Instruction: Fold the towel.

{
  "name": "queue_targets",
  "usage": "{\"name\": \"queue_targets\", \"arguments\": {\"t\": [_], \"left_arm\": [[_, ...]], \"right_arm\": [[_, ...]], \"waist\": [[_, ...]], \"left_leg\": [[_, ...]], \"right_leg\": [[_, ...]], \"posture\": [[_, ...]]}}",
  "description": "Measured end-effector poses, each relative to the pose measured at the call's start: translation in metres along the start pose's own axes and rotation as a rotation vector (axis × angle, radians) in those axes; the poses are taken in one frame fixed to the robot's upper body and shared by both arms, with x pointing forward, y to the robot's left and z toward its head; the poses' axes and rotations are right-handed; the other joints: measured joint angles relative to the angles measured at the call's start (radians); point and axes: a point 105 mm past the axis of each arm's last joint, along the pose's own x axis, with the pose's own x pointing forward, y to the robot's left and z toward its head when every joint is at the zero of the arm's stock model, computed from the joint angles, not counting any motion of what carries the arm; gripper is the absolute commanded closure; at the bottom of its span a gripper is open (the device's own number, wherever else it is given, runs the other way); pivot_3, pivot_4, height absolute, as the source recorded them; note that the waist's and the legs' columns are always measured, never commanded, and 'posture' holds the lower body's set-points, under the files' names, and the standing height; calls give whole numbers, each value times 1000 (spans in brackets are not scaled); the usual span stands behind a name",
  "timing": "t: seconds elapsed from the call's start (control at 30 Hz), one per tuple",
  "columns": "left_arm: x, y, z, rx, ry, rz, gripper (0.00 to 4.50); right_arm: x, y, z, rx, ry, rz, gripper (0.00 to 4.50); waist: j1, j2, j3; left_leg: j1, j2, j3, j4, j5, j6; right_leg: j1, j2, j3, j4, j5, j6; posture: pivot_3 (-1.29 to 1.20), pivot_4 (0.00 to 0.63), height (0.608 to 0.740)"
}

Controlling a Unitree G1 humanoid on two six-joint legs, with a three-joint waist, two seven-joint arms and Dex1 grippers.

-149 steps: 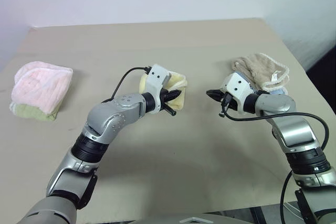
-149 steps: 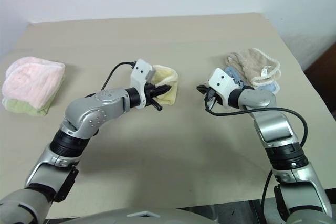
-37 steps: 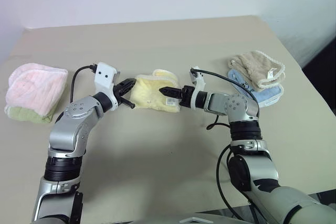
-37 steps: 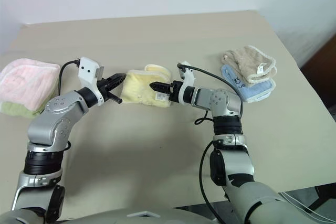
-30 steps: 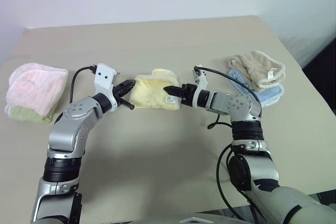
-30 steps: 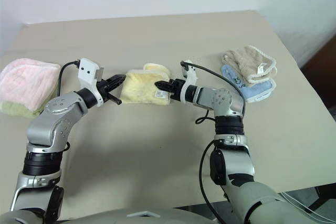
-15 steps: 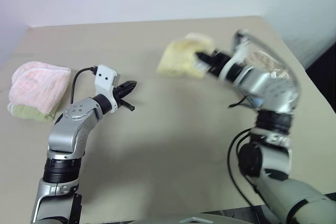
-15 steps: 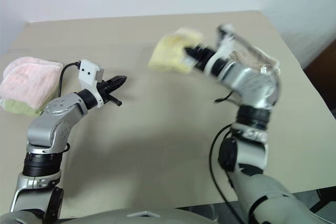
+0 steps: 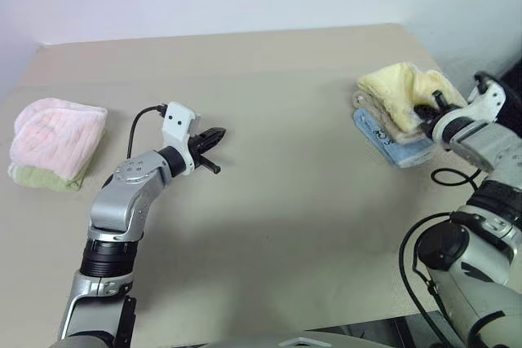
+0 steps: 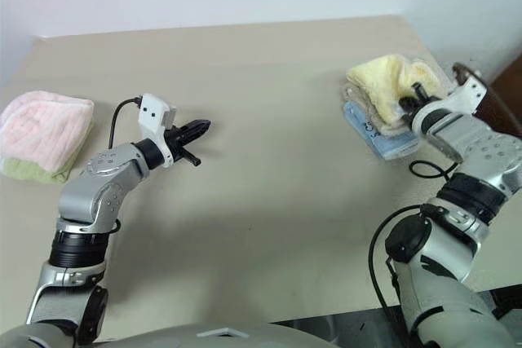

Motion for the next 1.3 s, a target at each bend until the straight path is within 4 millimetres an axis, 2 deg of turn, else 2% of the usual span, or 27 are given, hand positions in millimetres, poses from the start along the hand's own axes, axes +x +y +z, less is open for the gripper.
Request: {"name": "queue_targets", "arguments": {"t": [0.07,0.4,0.5,0.7,0.77,0.83,0.93,1.0,1.07,1.17,1.3], "left_arm": [[1,-1,2,6,-6,-4,4500],[6,-8,-5,-14,10,-41,4500],[8,-8,-6,-17,9,-50,4500],[11,-4,-9,-19,16,-52,4500],[13,0,-11,-22,24,-47,4500],[14,2,-9,-15,18,-44,4500],[15,2,-6,-3,4,-52,4500],[12,5,-7,6,10,-52,4500],[9,7,-8,8,15,-44,4500],[-1,12,-19,5,45,-20,4500],[-17,12,-30,22,79,-6,4500]], "right_arm": [[-3,3,5,-6,-23,8,3419],[-26,13,26,-39,-146,66,8],[-37,10,33,-60,-194,54,8],[-60,-12,57,-197,-328,-98,8],[-66,-7,63,-306,-372,-93,8],[-69,15,58,-464,-381,-15,8],[-69,59,23,-719,-319,193,8],[-67,91,-20,-828,-228,392,8],[-66,110,-52,-857,-158,531,8],[-63,126,-96,-919,-39,687,8],[-49,134,-153,-959,75,805,8]], "waist": [[2,0,0],[4,0,0],[4,0,0],[5,0,0],[4,0,0],[-3,1,0],[-6,1,-1],[-5,1,0],[1,1,-1],[5,0,-1],[2,-1,-1]], "left_leg": [[0,0,0,0,0,0],[0,0,0,1,0,1],[0,0,0,1,0,1],[0,-1,0,1,0,1],[0,-1,0,1,0,1],[1,0,1,1,0,1],[4,1,2,1,0,1],[6,2,2,1,0,1],[7,1,1,1,0,1],[8,0,1,1,-1,2],[8,0,1,1,-2,2]], "right_leg": [[0,0,0,0,0,0],[0,0,0,0,0,0],[0,0,0,0,0,0],[0,0,0,0,0,0],[0,0,0,0,0,0],[1,1,0,0,0,0],[4,2,1,1,0,0],[5,2,0,1,0,0],[7,2,0,1,0,0],[9,0,0,0,0,0],[8,0,1,-1,0,0]], "posture": [[0,150,728],[0,150,728],[0,150,728],[0,150,728],[0,150,728],[0,150,728],[0,150,728],[0,150,728],[0,150,728],[0,150,728],[0,150,728]]}}
